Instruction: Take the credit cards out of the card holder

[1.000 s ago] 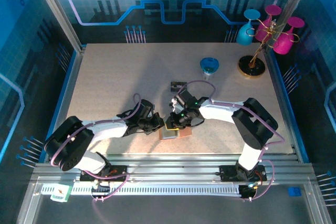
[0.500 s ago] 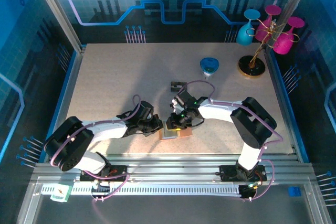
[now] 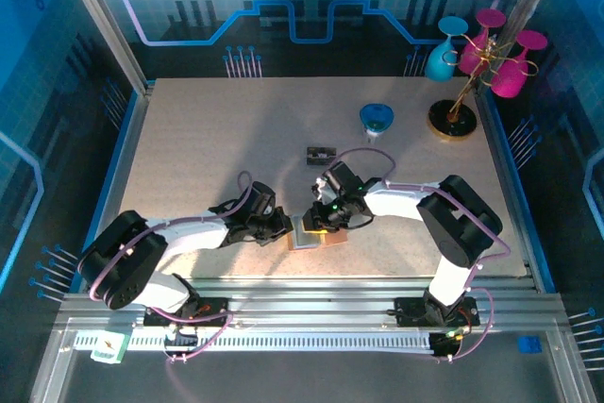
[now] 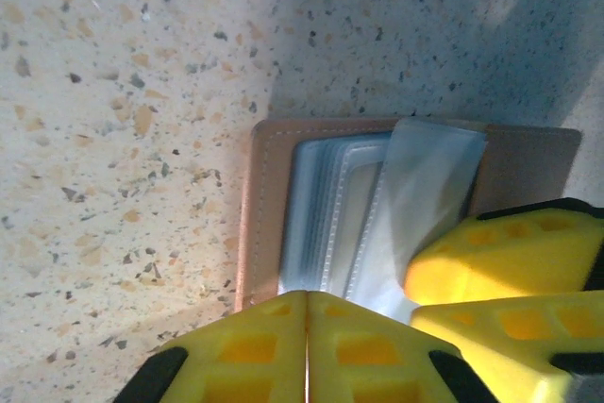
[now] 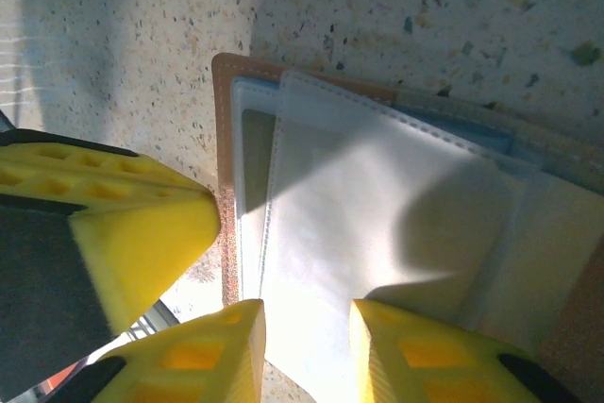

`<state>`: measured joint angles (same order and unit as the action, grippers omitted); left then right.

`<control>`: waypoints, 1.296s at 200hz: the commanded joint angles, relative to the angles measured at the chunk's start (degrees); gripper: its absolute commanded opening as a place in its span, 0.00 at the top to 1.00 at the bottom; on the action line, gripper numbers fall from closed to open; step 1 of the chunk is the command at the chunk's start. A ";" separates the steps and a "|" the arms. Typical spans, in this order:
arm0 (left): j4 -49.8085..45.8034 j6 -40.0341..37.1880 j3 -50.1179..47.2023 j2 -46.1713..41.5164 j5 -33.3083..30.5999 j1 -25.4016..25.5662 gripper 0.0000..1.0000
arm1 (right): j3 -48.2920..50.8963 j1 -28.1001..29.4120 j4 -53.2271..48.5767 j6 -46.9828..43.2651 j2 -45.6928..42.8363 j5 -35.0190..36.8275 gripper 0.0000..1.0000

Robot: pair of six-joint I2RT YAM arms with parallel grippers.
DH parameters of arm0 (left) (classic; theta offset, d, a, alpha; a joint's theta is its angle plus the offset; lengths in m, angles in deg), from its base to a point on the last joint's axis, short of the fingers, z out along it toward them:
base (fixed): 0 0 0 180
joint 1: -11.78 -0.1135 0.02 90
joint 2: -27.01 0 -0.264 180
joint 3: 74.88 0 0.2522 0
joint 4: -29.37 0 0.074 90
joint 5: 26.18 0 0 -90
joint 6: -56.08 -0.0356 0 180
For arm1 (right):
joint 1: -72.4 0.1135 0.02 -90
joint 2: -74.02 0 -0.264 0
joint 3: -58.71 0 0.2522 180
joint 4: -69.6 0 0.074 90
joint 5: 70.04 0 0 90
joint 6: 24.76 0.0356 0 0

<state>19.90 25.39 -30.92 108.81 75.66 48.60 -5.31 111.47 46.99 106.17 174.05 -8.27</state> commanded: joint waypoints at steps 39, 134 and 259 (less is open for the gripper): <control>1.45 0.46 1.68 -2.38 0.07 0.35 0.84 | 5.81 -2.47 8.39 2.29 -0.37 -5.43 0.72; 6.43 0.99 3.89 3.72 1.25 0.28 0.78 | 9.22 -4.49 14.38 3.81 0.51 -8.84 0.74; 8.81 2.03 5.59 8.49 4.17 0.44 0.75 | 9.99 -4.93 16.90 4.95 0.18 -10.12 0.75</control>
<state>26.57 26.26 -26.27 116.37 77.30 48.66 3.15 107.19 62.47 110.26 173.77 -17.66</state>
